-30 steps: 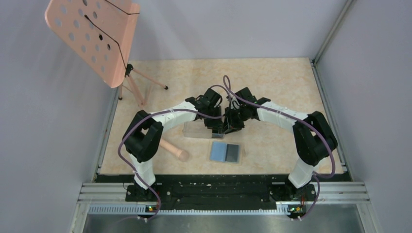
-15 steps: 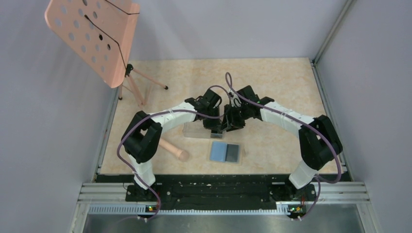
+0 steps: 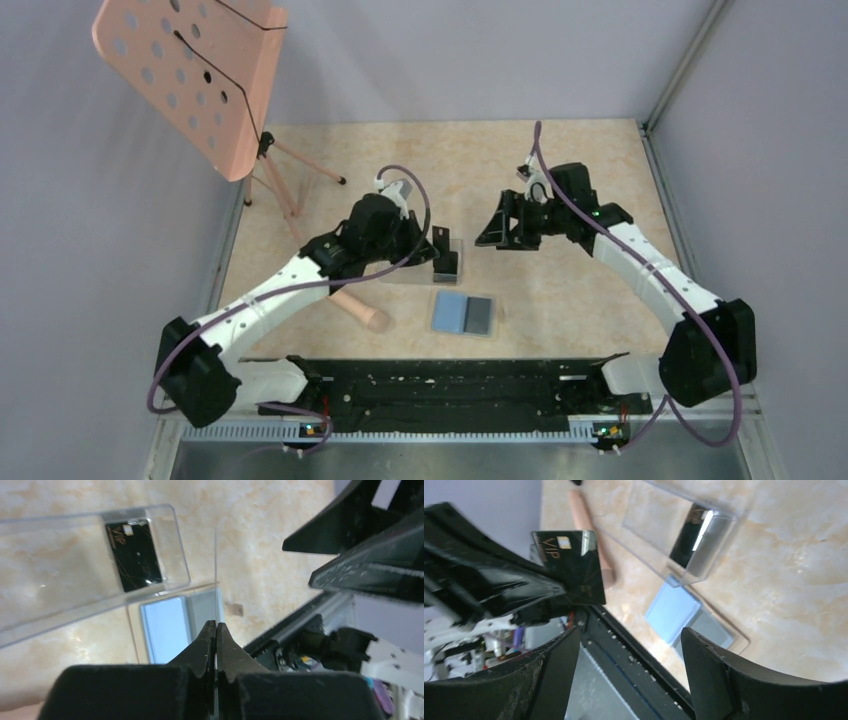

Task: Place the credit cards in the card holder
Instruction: Pick up the credit card from the storage box.

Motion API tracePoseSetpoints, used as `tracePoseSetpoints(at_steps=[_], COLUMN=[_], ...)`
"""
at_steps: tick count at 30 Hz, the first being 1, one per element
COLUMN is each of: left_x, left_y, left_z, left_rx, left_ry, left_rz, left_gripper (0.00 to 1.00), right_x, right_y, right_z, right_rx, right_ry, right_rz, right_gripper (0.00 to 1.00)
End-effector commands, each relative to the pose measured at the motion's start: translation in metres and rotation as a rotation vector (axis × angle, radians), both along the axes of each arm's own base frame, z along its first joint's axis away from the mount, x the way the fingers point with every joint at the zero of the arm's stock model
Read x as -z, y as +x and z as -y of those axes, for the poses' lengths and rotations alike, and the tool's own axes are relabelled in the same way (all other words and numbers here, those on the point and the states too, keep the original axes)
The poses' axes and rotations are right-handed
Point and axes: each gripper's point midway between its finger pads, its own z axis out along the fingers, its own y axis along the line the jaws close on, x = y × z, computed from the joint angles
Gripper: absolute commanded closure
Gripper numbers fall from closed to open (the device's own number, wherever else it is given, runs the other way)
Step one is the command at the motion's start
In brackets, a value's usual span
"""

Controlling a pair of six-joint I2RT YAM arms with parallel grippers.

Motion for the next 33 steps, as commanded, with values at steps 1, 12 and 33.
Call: tracePoseSetpoints(at_steps=[1, 12, 33], left_x=[-0.034, -0.073, -0.059], left_y=[-0.038, -0.09, -0.093], left_z=[0.02, 0.024, 0.044], left_rx=[0.15, 0.312, 0.383], left_ry=[-0.341, -0.751, -0.762], left_rz=[0.057, 0.099, 0.006], left_gripper=[1.0, 1.0, 1.0], right_x=[-0.038, -0.05, -0.068], right_y=[-0.033, -0.087, -0.1], right_z=[-0.004, -0.022, -0.037], right_rx=[-0.144, -0.288, -0.332], right_ry=[0.213, 0.525, 0.623], right_rz=[0.038, -0.05, -0.011], right_gripper=[0.26, 0.28, 1.0])
